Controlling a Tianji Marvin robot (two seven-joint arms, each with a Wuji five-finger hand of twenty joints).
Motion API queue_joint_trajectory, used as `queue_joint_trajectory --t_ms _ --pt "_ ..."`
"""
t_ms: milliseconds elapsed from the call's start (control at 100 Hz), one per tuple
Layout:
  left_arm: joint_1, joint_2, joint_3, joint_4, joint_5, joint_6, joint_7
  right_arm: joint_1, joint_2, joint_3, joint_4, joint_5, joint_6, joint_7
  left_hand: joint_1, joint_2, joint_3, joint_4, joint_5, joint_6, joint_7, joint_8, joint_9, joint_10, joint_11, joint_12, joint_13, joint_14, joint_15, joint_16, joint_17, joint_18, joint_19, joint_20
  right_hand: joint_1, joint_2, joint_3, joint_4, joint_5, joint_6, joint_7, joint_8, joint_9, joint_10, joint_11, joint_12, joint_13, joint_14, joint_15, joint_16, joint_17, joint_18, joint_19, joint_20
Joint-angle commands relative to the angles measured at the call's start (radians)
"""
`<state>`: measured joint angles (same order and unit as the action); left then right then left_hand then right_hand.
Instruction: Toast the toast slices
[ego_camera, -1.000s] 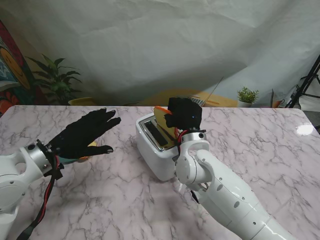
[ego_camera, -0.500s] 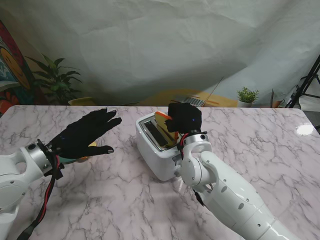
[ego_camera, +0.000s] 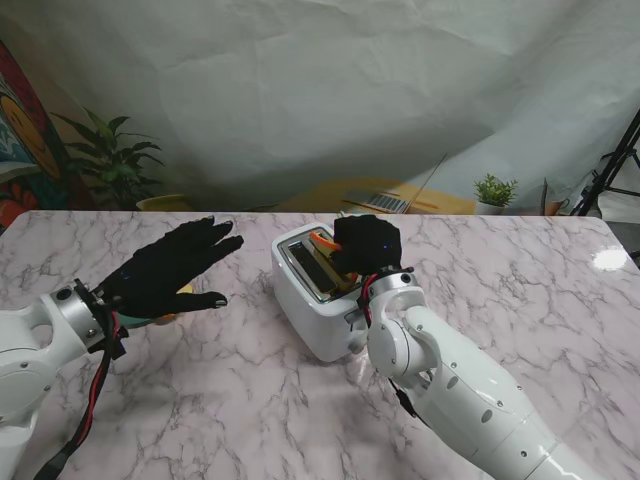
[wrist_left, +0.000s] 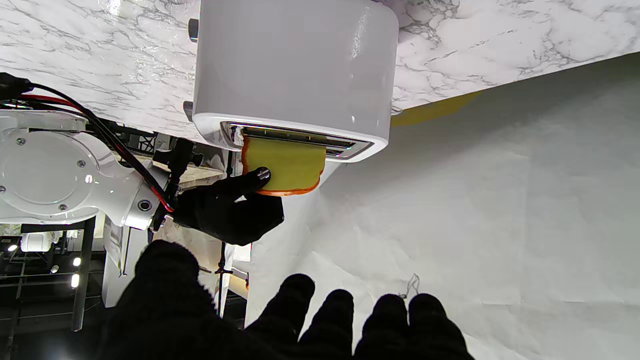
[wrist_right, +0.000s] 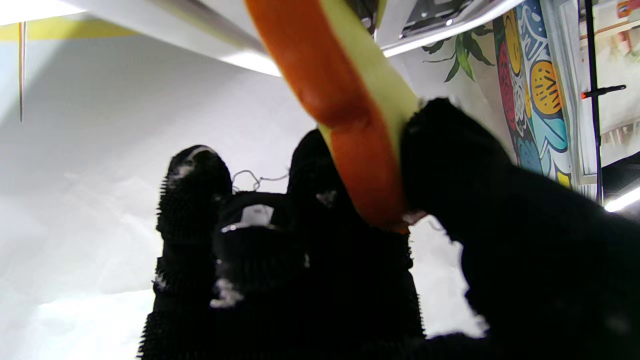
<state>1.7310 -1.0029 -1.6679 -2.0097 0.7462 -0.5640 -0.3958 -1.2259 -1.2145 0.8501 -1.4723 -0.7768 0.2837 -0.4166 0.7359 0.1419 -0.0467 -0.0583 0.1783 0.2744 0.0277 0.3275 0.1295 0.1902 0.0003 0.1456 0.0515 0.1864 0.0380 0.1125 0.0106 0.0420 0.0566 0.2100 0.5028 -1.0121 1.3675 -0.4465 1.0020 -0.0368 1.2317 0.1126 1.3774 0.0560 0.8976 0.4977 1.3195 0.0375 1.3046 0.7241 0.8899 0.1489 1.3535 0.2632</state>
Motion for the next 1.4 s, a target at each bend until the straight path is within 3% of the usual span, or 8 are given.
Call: queue_joint_trajectory --t_ms 0,430,760,980,1250,1390 --pt "0.003 0.0 0.002 0.003 0.001 -0.002 -0.012 -0.013 0.005 -0.004 0.009 -0.002 0.0 0.008 0.005 0.021 0.003 0.012 0.021 -0.01 0.003 0.012 0.007 0.003 -0.012 -0.001 -0.004 -0.012 0.017 -0.008 0.003 -0.042 -0.034 -0.022 0.027 -0.007 0.088 0.005 0.021 -0.056 0.064 -0.003 0.084 0.071 0.053 -0.009 -0.001 -0.054 -0.007 0.0 0.015 -0.036 0.03 -0.01" --pt "0.006 -0.001 0.004 0.006 0.006 -0.003 -0.007 -0.02 0.026 -0.002 0.01 -0.028 -0.028 0.061 0.009 0.022 0.003 0.012 0.022 -0.01 0.003 0.013 0.006 0.003 -0.013 -0.001 -0.004 -0.011 0.017 -0.009 0.003 -0.042 -0.034 -0.022 0.02 0.0 0.065 0.01 0.02 -0.066 0.056 -0.009 0.084 0.057 0.035 -0.028 -0.002 -0.043 -0.039 -0.021 -0.001 -0.028 0.02 -0.012" --pt "0.006 -0.001 0.006 0.006 0.01 -0.004 -0.005 -0.028 0.041 0.009 -0.012 -0.051 -0.019 0.111 0.015 0.017 0.004 0.013 0.021 -0.009 0.002 0.013 0.007 0.006 -0.013 -0.001 -0.004 -0.01 0.017 -0.01 0.003 -0.041 -0.035 -0.023 0.002 0.099 -0.049 0.053 -0.04 -0.126 0.037 0.019 0.049 0.008 -0.01 -0.051 -0.004 -0.019 -0.149 -0.079 -0.1 0.041 0.055 0.028" --pt "0.007 -0.002 0.007 0.007 0.015 -0.002 0.0 -0.031 0.042 0.02 -0.011 -0.062 -0.028 0.096 0.017 0.017 0.004 0.014 0.019 -0.006 0.001 0.012 0.004 0.008 -0.013 -0.001 -0.004 -0.009 0.016 -0.011 0.003 -0.04 -0.035 -0.024 -0.015 0.135 -0.124 0.069 -0.101 -0.144 0.033 0.04 -0.01 -0.017 -0.019 -0.058 -0.005 -0.005 -0.268 -0.129 -0.151 0.067 0.044 0.051" --pt "0.005 -0.002 0.01 0.009 0.021 0.0 0.001 -0.038 0.032 0.037 -0.014 -0.048 -0.036 0.05 0.02 0.019 0.004 0.014 0.02 -0.007 0.002 0.012 0.003 0.007 -0.013 -0.002 -0.004 -0.01 0.017 -0.011 0.004 -0.042 -0.035 -0.024 -0.016 0.146 -0.136 0.076 -0.074 -0.144 0.04 0.033 0.028 -0.023 -0.016 -0.064 -0.002 -0.016 -0.228 -0.107 -0.128 0.053 0.044 0.059" --pt "0.003 -0.002 0.013 0.012 0.024 0.0 0.001 -0.043 0.031 0.043 -0.02 -0.038 -0.041 0.05 0.022 0.019 0.004 0.014 0.019 -0.006 0.001 0.012 0.004 0.007 -0.013 -0.002 -0.003 -0.01 0.018 -0.011 0.005 -0.042 -0.035 -0.024 -0.059 0.174 -0.16 0.073 -0.081 -0.144 0.035 0.034 0.022 -0.025 -0.02 -0.065 -0.003 -0.017 -0.237 -0.111 -0.131 0.056 0.038 0.057"
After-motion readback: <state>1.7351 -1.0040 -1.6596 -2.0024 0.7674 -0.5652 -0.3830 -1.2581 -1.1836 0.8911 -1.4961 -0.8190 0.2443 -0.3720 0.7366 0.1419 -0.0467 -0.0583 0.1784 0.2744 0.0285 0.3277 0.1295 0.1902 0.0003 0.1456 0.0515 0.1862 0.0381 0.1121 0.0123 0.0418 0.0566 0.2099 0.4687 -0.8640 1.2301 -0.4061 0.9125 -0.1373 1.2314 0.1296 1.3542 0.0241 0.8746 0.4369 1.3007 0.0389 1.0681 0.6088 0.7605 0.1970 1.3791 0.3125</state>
